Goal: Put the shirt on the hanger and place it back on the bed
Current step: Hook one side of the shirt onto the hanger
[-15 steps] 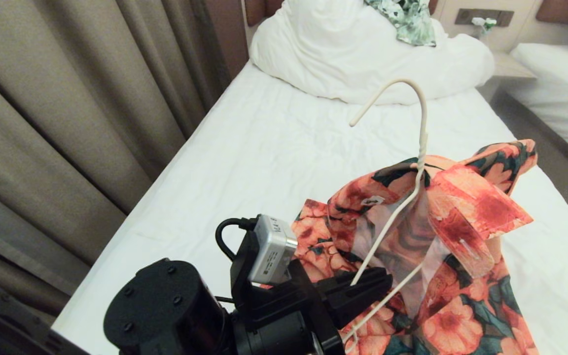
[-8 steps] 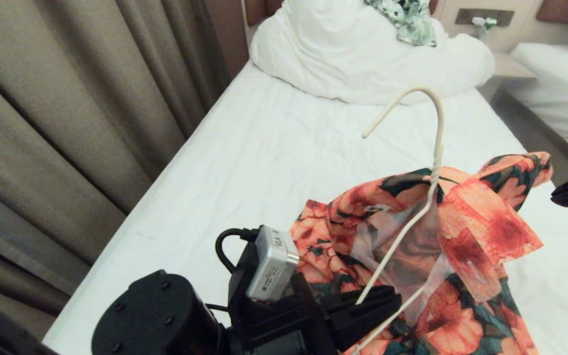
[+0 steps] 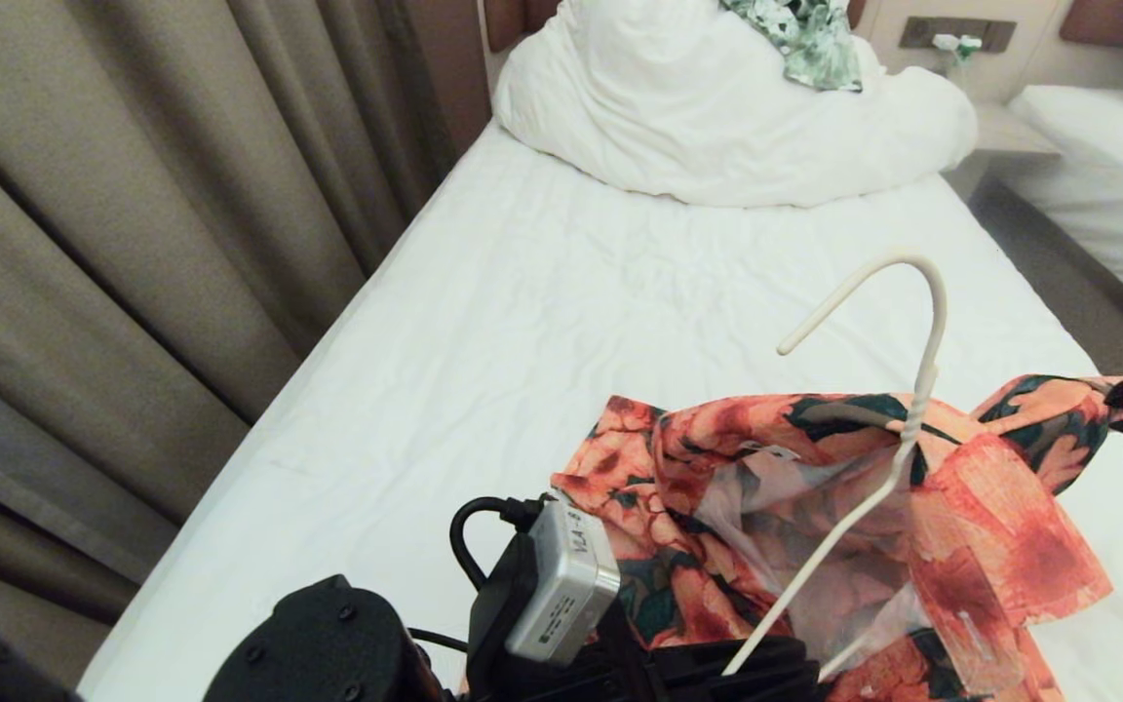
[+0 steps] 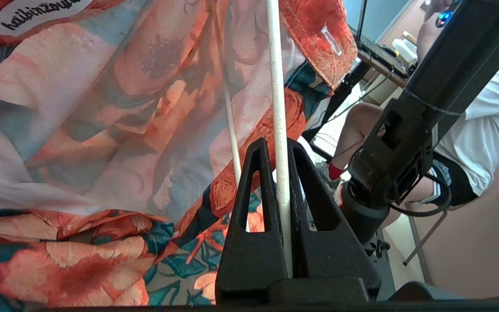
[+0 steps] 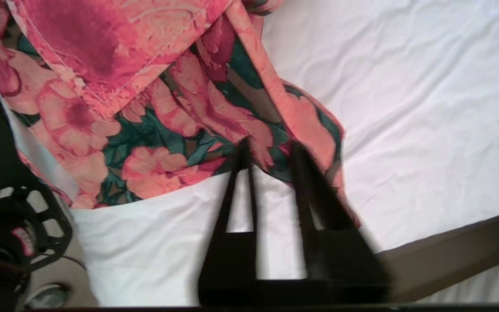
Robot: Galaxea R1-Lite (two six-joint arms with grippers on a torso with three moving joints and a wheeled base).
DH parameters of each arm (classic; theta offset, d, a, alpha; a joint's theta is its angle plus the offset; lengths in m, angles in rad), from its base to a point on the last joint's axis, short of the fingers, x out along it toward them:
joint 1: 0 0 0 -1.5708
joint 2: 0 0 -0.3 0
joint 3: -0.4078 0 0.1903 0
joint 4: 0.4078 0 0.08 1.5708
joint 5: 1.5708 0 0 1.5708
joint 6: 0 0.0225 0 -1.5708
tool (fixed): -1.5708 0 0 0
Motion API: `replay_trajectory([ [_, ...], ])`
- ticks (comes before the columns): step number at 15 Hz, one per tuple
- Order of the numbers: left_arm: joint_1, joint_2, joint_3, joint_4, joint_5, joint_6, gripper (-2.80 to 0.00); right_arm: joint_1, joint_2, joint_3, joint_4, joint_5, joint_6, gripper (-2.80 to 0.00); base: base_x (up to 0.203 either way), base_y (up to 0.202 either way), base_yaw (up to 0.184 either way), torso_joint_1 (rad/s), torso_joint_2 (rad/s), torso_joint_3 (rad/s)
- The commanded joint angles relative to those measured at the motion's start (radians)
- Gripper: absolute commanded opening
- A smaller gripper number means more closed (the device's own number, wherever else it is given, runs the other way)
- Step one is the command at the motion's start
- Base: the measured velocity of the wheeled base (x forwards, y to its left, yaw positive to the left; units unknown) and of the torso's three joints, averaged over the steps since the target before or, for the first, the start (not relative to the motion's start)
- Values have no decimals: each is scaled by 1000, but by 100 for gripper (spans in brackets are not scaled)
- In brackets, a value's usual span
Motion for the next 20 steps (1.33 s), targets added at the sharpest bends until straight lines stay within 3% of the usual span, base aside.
replay_trajectory([
  [1,-5,6,4,-8,-3,-1,-280,14,6,-2,-15,3,-12,0,0,0,0,0,0,0],
  [9,-5,2,3,-8,-2,5,-280,111,93,-2,-86,47,-10,0,0,0,0,0,0,0],
  [14,-5,-2,1,-8,0,6,-280,126,133,4,-92,66,-9,0,0,0,0,0,0,0],
  [20,-4,4,6,-8,-2,5,-280,116,160,17,-85,234,0,0,0,0,0,0,0,0],
])
